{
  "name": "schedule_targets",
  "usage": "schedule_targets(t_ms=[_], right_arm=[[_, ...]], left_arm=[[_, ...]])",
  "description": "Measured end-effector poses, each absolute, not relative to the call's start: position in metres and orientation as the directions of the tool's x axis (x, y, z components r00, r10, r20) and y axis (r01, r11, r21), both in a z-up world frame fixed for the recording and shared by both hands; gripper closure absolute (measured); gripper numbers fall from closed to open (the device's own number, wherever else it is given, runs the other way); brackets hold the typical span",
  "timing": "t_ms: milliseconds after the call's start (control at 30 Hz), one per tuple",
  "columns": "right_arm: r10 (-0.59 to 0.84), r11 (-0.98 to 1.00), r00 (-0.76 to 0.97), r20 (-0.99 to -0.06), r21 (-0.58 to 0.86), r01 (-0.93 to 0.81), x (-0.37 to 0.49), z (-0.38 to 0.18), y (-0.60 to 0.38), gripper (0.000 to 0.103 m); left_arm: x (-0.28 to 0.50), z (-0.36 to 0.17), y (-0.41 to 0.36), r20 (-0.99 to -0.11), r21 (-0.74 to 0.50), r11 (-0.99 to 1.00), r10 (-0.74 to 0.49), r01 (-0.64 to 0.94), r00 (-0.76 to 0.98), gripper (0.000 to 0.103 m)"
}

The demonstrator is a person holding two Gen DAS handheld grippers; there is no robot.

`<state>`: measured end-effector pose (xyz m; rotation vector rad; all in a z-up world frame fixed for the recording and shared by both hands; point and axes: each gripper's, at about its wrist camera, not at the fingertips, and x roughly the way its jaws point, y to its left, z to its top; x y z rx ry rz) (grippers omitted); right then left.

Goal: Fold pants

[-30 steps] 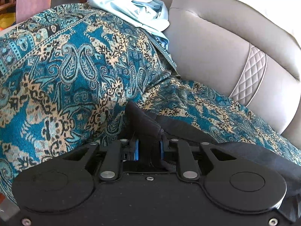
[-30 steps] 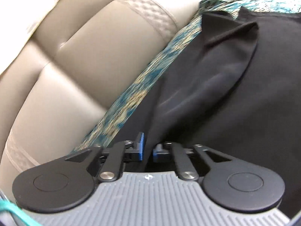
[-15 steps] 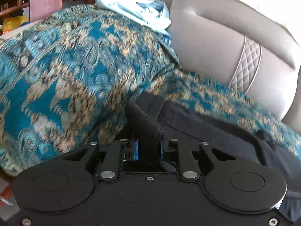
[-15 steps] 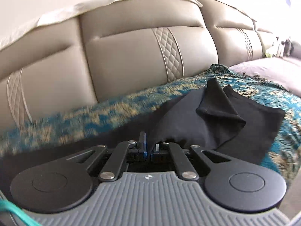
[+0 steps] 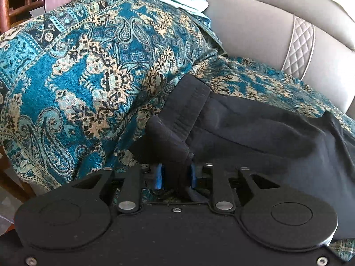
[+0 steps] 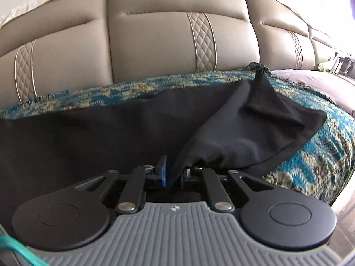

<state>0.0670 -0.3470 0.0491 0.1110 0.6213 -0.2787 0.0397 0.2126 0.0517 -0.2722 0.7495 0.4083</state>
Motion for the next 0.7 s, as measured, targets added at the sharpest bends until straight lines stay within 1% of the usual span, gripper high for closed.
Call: schedule_targets(t_ms=[33, 67, 100, 167, 233, 300, 367, 433, 467, 600, 633, 700], right_arm=[[-0.219, 0.96, 0.788, -0.575, 0.015, 0.278, 0.064, 0.048, -0.346, 0.071], [-0.216, 0.964, 0.795, -0.567, 0.007, 0.267, 0.062, 0.047, -0.346, 0.071], [-0.217, 0.965, 0.798, -0.562, 0.002, 0.264, 0.061, 0.046, -0.345, 0.07], [-0.218, 0.965, 0.801, -0.558, -0.003, 0.26, 0.062, 0.046, -0.343, 0.063], [-0.221, 0.966, 0.804, -0.553, -0.013, 0.257, 0.061, 0.045, -0.34, 0.061], [-0.223, 0.967, 0.807, -0.547, -0.019, 0.254, 0.059, 0.044, -0.337, 0.054], [-0.22, 0.968, 0.807, -0.548, -0.017, 0.252, 0.058, 0.044, -0.335, 0.043], [-0.215, 0.969, 0.804, -0.554, -0.016, 0.248, 0.055, 0.046, -0.332, 0.037], [-0.208, 0.97, 0.804, -0.557, -0.015, 0.241, 0.053, 0.047, -0.33, 0.034], [-0.172, 0.978, 0.808, -0.563, 0.0, 0.208, 0.039, 0.052, -0.322, 0.028], [-0.164, 0.979, 0.81, -0.564, 0.004, 0.202, 0.035, 0.053, -0.32, 0.026], [-0.143, 0.982, 0.813, -0.564, 0.018, 0.186, 0.028, 0.057, -0.315, 0.024]], left_arm=[[0.036, 0.055, 0.213, -0.696, -0.102, 0.889, 0.257, -0.447, 0.67, 0.067], [0.031, 0.06, 0.214, -0.679, -0.116, 0.89, 0.253, -0.442, 0.689, 0.063], [0.026, 0.066, 0.216, -0.663, -0.136, 0.89, 0.244, -0.434, 0.708, 0.062], [0.017, 0.077, 0.222, -0.639, -0.173, 0.887, 0.23, -0.429, 0.734, 0.053], [0.01, 0.086, 0.227, -0.623, -0.191, 0.882, 0.23, -0.431, 0.747, 0.048], [0.004, 0.093, 0.231, -0.617, -0.202, 0.885, 0.219, -0.42, 0.756, 0.043], [0.001, 0.095, 0.234, -0.617, -0.216, 0.89, 0.195, -0.402, 0.762, 0.034], [0.002, 0.092, 0.235, -0.63, -0.233, 0.889, 0.172, -0.395, 0.757, 0.03], [0.004, 0.089, 0.235, -0.641, -0.247, 0.887, 0.154, -0.391, 0.752, 0.03], [0.008, 0.076, 0.226, -0.669, -0.307, 0.885, 0.062, -0.351, 0.74, 0.031], [0.008, 0.074, 0.222, -0.67, -0.306, 0.889, 0.053, -0.34, 0.741, 0.031], [0.012, 0.074, 0.216, -0.66, -0.274, 0.903, 0.073, -0.33, 0.748, 0.031]])
